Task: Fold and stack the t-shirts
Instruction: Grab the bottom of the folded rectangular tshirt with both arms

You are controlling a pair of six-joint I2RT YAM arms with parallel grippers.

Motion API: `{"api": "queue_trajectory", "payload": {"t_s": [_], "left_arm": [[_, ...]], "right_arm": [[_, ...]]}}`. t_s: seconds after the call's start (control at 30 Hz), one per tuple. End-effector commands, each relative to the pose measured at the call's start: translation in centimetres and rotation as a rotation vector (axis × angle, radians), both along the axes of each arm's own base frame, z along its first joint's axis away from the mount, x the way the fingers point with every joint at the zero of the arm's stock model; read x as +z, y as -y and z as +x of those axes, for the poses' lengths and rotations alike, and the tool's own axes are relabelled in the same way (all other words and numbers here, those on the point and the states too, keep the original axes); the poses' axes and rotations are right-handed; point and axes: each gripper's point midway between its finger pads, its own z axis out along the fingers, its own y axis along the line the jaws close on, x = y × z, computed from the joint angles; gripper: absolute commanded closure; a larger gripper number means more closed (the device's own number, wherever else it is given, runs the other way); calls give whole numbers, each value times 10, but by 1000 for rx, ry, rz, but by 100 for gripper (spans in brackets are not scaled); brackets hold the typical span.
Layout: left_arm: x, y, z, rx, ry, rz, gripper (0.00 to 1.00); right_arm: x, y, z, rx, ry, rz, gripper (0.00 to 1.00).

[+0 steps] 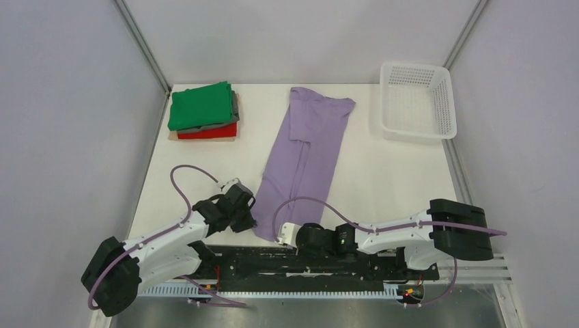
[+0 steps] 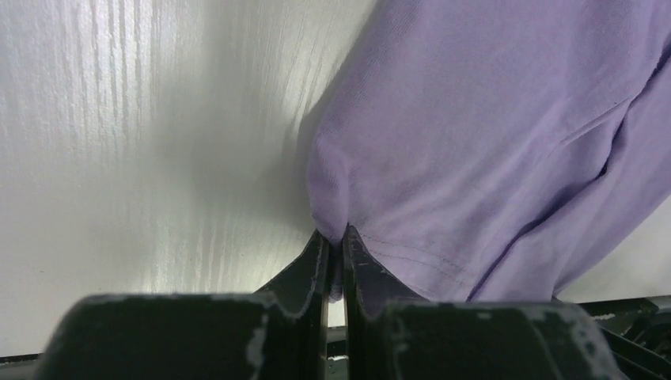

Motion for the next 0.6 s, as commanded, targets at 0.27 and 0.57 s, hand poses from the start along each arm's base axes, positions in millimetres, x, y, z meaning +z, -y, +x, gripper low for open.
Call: {"api": "queue_trajectory", "payload": {"t_s": [0.27,0.57], "left_arm": [[16,0,-38,30,-44,-163,98],[89,25,-2,-28,242,-349,91]], "right_arm": [[23,-7,-32,61,-183,149,92],[51,-22,-25,-1,-228,278,95]]}}
